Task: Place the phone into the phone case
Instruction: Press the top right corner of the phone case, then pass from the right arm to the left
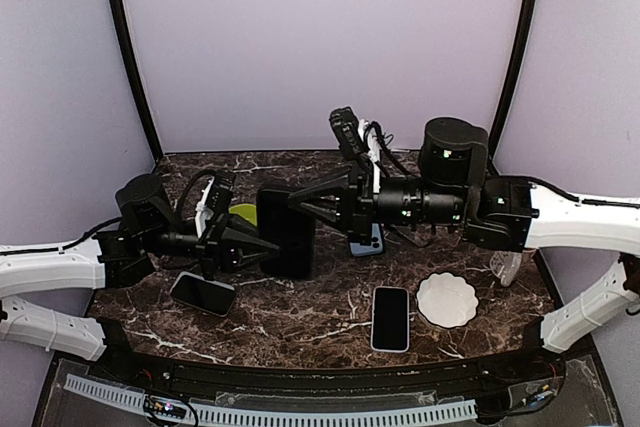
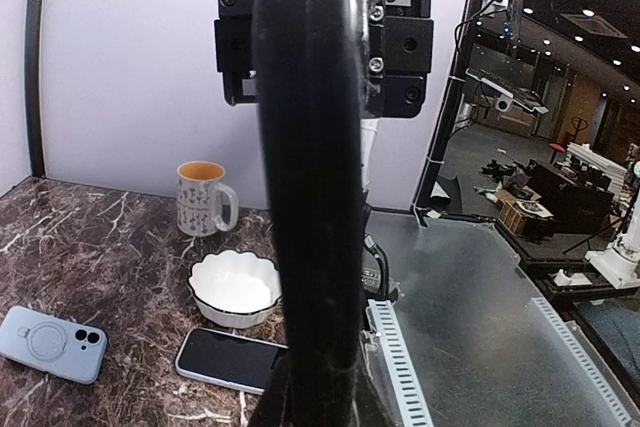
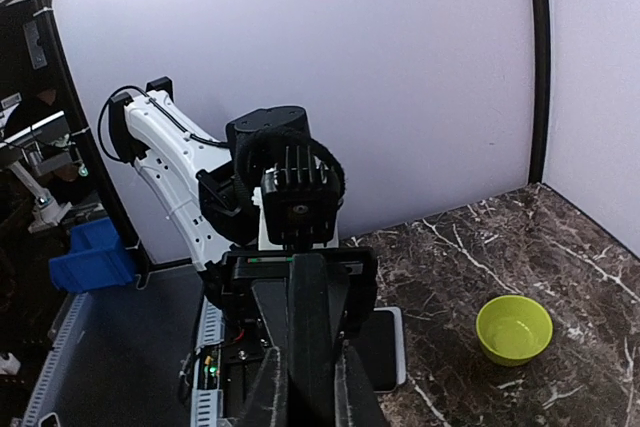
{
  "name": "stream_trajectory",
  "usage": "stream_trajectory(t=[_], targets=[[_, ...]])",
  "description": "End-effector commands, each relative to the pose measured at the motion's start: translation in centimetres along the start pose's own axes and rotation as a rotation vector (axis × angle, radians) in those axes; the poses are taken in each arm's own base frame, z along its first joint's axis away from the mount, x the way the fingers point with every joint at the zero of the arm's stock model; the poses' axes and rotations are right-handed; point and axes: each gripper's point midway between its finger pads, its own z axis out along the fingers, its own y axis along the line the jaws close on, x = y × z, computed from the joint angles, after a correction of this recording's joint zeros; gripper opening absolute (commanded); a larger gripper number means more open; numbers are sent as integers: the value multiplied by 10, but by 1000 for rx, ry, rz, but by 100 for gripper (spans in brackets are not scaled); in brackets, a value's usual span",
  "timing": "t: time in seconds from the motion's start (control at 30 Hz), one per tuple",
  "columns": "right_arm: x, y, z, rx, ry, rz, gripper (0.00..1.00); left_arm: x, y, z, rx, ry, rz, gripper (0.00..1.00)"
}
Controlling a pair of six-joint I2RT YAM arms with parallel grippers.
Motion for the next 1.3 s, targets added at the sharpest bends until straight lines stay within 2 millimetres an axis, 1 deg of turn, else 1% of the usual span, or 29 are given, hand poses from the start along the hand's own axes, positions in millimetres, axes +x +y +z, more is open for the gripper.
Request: stream_trajectory(t=[0.0,0.1,0.17,0.2,0.23,0.27,0.33,0.37,0.4,0.43,0.47,0.5,0.6,0.67,0.7,0.73,0.83,0.97,1.03,1.07,1.2,1.27], targets=[[-16,1,-2,-8,-53,0,0,-24,-16,-4,38,-64,83,0],[-19,6,-4,-36,-70,-3,0,-23,-18,-4,56,-62,77,0],[-21,7,-3,-44,-73,-5,0,-23,-18,-3,65,-59,65,8],[-22,8,-2,-51,-73,-6,0,-22,-17,-2,65,-56,55,17],[-23,9,-1,-57,-74,-6,0,-22,-17,-1,67,-55,52,20],[-23,10,0,-61,-75,-6,0,-21,-17,0,70,-53,44,25],[-25,11,2,-70,-79,-8,0,-21,-17,1,77,-54,35,28],[-26,11,2,-72,-81,-9,0,-21,-18,1,83,-54,35,28],[-26,10,3,-71,-80,-10,0,-21,-18,1,83,-54,33,22],[-26,11,4,-74,-78,-10,0,-20,-19,1,85,-54,33,17],[-26,11,5,-76,-78,-10,0,-20,-19,1,84,-56,33,5],[-25,11,5,-77,-75,-8,0,-20,-19,1,82,-57,32,1],[-23,9,4,-66,-69,-2,0,-22,-20,0,84,-63,38,0],[-18,5,2,-46,-57,6,23,-25,-21,-1,80,-78,47,0],[-15,3,0,-36,-52,8,31,-26,-21,-3,77,-85,51,0],[-11,2,-2,-28,-47,13,35,-28,-22,-3,75,-94,60,0],[-4,-3,-10,-13,-48,33,38,-29,-22,-5,64,-102,70,0],[1,-5,-15,-11,-47,52,38,-28,-22,-4,68,-101,68,0],[3,-3,-15,-26,-42,57,36,-29,-22,-4,68,-101,70,0],[5,-2,-14,-33,-37,60,31,-29,-22,-4,68,-101,70,0],[7,-1,-11,-42,-30,64,2,-28,-21,-4,65,-99,72,0],[7,-2,-11,-46,-32,63,0,-29,-22,-5,65,-99,73,0]])
